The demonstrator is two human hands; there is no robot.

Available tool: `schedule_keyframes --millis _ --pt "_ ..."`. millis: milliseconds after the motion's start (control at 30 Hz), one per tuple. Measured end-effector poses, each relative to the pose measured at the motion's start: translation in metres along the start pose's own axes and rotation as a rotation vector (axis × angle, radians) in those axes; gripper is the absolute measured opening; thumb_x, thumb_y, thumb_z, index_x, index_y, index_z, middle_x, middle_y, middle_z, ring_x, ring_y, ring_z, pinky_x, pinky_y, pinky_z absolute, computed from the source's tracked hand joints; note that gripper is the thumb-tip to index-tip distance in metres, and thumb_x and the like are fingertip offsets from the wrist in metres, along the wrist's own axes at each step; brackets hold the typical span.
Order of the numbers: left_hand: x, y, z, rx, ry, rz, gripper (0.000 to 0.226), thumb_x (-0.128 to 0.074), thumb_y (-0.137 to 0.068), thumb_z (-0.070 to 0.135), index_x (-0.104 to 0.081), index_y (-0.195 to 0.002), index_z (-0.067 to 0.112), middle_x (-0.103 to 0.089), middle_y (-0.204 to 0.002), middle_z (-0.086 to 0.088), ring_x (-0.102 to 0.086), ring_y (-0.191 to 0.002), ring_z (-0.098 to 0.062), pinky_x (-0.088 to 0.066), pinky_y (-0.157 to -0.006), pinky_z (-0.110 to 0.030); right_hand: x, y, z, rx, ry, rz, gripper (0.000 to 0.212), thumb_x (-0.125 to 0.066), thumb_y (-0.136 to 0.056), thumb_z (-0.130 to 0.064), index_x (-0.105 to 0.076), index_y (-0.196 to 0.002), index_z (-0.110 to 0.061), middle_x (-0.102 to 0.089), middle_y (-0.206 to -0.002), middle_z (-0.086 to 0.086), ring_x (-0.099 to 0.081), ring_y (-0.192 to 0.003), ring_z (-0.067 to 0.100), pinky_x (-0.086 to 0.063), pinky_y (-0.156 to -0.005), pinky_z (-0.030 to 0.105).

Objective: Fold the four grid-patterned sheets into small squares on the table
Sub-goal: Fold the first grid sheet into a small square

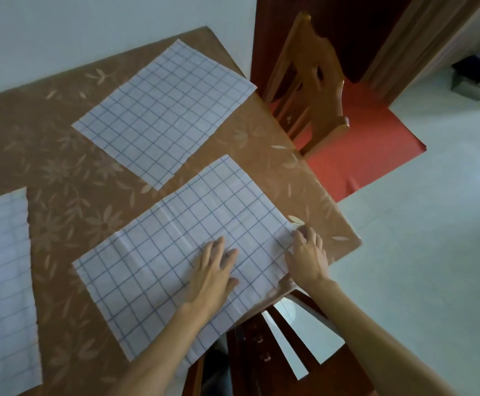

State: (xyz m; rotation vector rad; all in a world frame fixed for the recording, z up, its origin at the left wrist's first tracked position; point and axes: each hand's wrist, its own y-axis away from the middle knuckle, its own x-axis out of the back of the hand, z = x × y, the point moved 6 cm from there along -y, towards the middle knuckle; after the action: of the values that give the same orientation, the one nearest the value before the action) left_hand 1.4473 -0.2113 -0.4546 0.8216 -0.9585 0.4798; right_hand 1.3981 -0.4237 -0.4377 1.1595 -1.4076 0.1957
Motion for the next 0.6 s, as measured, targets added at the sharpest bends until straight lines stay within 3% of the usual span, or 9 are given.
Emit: schedule_keyframes --millis 67,167,300,367,400,467,600 --pt "-0.002 -0.002 0.0 0.002 -0.026 0.032 0.062 -0.056 -0.098 0.041 -0.032 -0.153 0.024 -0.003 -0.168 -0.01 -0.006 -0.153 -0.035 -0.037 -0.113 -0.046 -0.002 -0.005 0.007 -0.038 -0.019 0.026 0.048 -0.046 -0.091 -0.009 -0.042 -0.138 -0.009 -0.024 -0.156 0.015 -0.025 -0.142 0.038 -0.031 -0.112 0.053" --pt "-0.003 -0.004 -0.002 -0.003 -0.049 0.048 0.063 -0.06 -0.095 0.044 -0.035 -0.151 0.025 -0.008 -0.167 -0.011 -0.012 -0.152 -0.035 -0.04 -0.11 -0.047 0.0 -0.011 0.01 -0.064 -0.069 0.064 0.046 -0.049 -0.091 -0.008 -0.042 -0.136 -0.009 -0.034 -0.145 0.016 -0.04 -0.127 0.039 -0.045 -0.1 0.051" --pt "-0.002 -0.005 -0.002 -0.002 -0.056 0.053 0.065 -0.058 -0.096 0.045 -0.032 -0.152 0.025 -0.007 -0.167 -0.01 -0.012 -0.152 -0.034 -0.036 -0.113 -0.046 0.001 -0.021 0.009 -0.095 -0.198 0.043 0.039 -0.057 -0.09 -0.015 -0.047 -0.128 -0.012 -0.056 -0.118 0.012 -0.061 -0.102 0.035 -0.05 -0.08 0.041" --pt "-0.001 -0.004 -0.001 -0.013 -0.024 0.068 0.062 -0.058 -0.097 0.042 -0.033 -0.151 0.024 -0.007 -0.167 -0.01 -0.011 -0.152 -0.033 -0.035 -0.114 -0.045 0.002 -0.021 0.006 -0.062 -0.16 0.035 0.024 -0.062 -0.089 -0.018 -0.052 -0.11 -0.013 -0.064 -0.096 0.007 -0.064 -0.092 0.033 -0.049 -0.073 0.037" --pt "-0.001 -0.003 -0.002 -0.02 0.009 0.072 0.061 -0.058 -0.097 0.04 -0.034 -0.15 0.023 -0.007 -0.167 -0.01 -0.011 -0.152 -0.033 -0.034 -0.115 -0.045 0.003 -0.019 0.004 -0.04 -0.146 0.042 0.012 -0.061 -0.088 -0.015 -0.053 -0.096 -0.014 -0.062 -0.085 0.004 -0.064 -0.086 0.031 -0.046 -0.068 0.035" --pt "0.002 -0.002 -0.006 -0.033 0.081 0.091 0.057 -0.06 -0.097 0.032 -0.037 -0.148 0.021 -0.01 -0.166 -0.011 -0.014 -0.152 -0.032 -0.034 -0.115 -0.044 0.004 -0.012 -0.003 0.008 -0.18 0.048 0.017 -0.058 -0.083 -0.009 -0.046 -0.073 -0.016 -0.055 -0.071 0.0 -0.058 -0.073 0.028 -0.041 -0.062 0.032" --pt "0.019 0.012 -0.029 -0.061 0.154 0.22 0.043 -0.064 -0.094 0.035 -0.05 -0.132 0.02 -0.031 -0.154 -0.007 -0.033 -0.141 -0.025 -0.047 -0.106 -0.042 0.001 0.001 -0.01 -0.009 -0.299 -0.042 0.014 -0.061 -0.082 -0.017 -0.05 -0.075 -0.013 -0.056 -0.069 0.0 -0.056 -0.069 0.022 -0.042 -0.057 0.03"
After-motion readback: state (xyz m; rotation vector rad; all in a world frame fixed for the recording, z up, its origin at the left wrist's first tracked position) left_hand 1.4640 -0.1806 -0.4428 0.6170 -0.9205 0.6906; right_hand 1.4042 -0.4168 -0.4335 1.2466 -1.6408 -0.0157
